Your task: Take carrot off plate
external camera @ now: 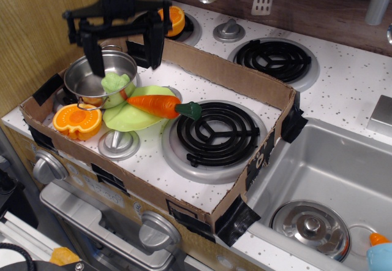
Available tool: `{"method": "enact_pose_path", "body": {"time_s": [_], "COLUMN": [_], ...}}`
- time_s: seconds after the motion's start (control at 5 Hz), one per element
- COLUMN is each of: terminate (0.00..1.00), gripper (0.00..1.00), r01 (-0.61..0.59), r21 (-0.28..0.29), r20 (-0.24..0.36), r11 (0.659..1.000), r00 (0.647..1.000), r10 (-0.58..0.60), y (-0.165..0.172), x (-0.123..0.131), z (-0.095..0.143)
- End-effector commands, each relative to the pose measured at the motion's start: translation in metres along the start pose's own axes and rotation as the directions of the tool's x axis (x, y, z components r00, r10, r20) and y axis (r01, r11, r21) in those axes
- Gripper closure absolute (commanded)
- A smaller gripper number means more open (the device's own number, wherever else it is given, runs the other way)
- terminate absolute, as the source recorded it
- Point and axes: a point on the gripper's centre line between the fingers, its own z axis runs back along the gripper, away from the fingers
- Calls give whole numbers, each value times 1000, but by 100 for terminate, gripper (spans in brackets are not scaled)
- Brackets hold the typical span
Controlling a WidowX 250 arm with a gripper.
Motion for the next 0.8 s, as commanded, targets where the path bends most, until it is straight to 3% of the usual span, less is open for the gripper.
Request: {"method": "enact_pose_path", "body": {"time_s": [0.0,0.2,0.4,0.6], "terminate": [0,0,0,0], "gripper": [0,0,0,0], "r01": [-306,-360,-457,-519], "r21": [-92,-126,-116,-67], "r20": [-13,-1,52,109], "r11": [948,925,882,852], "r00": [952,932,884,845], "r10": [306,363,465,523], "y": [-17,-22,-24,-23], "x": [26,32,31,23], "z": [-2,-13,-26,-35]}}
